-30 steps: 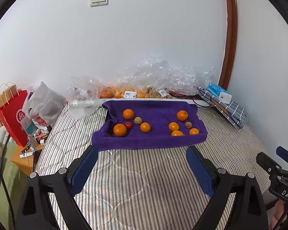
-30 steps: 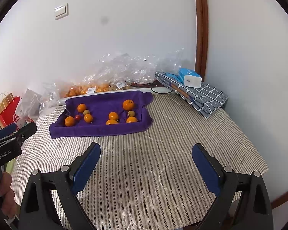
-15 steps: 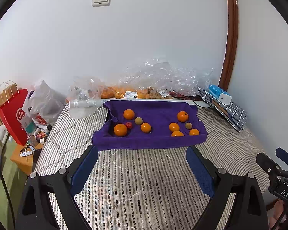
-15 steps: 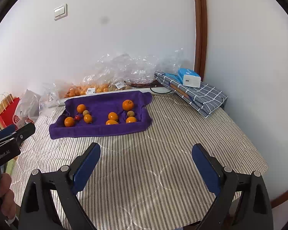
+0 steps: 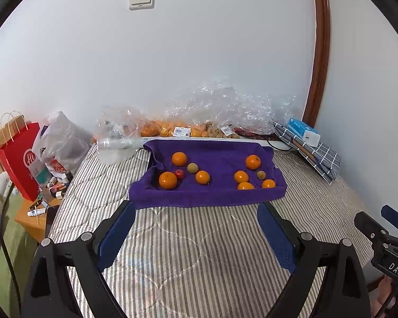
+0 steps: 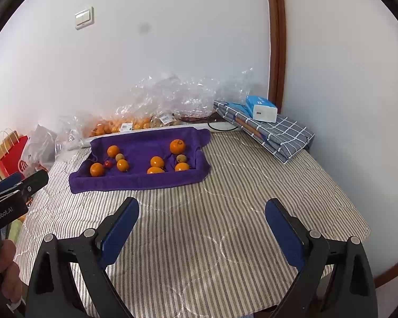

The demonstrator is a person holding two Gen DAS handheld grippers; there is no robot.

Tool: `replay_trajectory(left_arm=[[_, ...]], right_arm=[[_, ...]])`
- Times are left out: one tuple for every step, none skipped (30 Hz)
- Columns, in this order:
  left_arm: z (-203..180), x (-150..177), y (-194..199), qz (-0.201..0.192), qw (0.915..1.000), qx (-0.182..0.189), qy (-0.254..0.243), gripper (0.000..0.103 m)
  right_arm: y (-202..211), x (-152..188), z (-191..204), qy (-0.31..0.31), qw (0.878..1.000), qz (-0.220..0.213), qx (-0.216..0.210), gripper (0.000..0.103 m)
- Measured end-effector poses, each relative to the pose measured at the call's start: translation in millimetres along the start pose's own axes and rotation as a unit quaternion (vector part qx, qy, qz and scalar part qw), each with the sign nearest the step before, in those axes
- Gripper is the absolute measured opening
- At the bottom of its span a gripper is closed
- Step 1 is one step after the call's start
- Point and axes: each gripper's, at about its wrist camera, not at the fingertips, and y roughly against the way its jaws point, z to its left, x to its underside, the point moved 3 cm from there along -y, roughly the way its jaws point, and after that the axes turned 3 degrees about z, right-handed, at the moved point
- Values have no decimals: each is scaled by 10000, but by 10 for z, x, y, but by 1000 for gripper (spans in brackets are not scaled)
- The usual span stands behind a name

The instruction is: Organize fruits

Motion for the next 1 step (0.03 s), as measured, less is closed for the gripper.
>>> replay_trajectory(left_arm=[[-7, 0, 7, -13, 10000, -5, -2, 93]], right_arm=[[1, 3, 3, 1, 10000, -1, -5, 95]])
